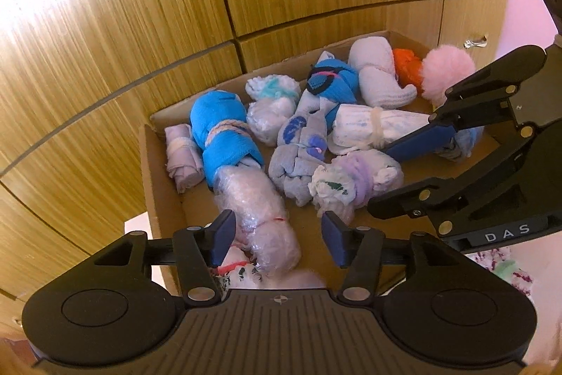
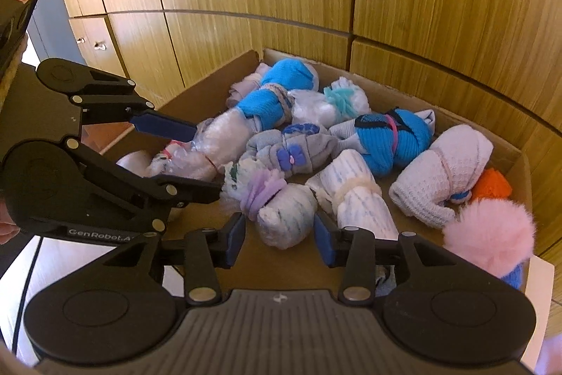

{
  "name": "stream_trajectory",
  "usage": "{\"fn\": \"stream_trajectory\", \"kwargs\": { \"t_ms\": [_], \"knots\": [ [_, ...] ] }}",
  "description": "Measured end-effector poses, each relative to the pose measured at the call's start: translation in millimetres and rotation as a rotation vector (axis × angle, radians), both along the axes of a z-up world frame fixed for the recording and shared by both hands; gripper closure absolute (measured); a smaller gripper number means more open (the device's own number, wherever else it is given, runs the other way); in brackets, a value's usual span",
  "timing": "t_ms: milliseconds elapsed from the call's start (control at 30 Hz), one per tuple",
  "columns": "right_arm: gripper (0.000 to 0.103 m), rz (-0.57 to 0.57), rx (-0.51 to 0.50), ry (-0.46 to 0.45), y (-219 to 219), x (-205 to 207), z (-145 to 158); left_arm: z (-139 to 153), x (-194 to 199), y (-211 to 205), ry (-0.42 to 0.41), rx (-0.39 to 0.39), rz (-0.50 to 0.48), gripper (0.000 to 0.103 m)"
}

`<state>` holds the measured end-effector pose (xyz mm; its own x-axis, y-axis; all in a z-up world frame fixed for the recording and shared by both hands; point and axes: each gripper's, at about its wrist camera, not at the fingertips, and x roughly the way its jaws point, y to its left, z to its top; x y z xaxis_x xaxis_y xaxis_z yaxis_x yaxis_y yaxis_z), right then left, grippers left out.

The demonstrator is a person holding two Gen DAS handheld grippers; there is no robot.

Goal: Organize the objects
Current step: 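Withdraw both grippers from the tray back over the table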

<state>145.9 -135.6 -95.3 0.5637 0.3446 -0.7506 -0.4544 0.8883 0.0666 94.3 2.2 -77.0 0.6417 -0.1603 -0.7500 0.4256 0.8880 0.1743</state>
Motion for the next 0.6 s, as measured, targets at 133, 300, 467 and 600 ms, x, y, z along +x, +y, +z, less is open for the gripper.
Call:
{"fn": "stream_trajectory", "kwargs": {
  "t_ms": [133, 300, 467, 600],
  "knots": [
    [0.061, -0.003, -0.009, -0.012, 2.6, -2.9, 6.7, 3.8, -2.1, 1.1, -0.008, -0.008, 0.007, 0.037],
    [0.061, -0.015, -0.008, -0.024, -4.0, -19.2, 17.8, 12.6, -6.2, 5.7, -0.02, -0.029, 0.019, 0.035],
    [0.058, -0.045, 0.003, -0.052, -6.9, -34.0, 31.4, 30.9, -17.7, 14.3, -0.051, -0.074, 0.035, 0.032],
    [0.058, -0.065, 0.008, -0.078, -14.5, -56.3, 45.3, 40.6, -28.3, 21.6, -0.063, -0.104, 0.04, 0.031]
  ]
}}
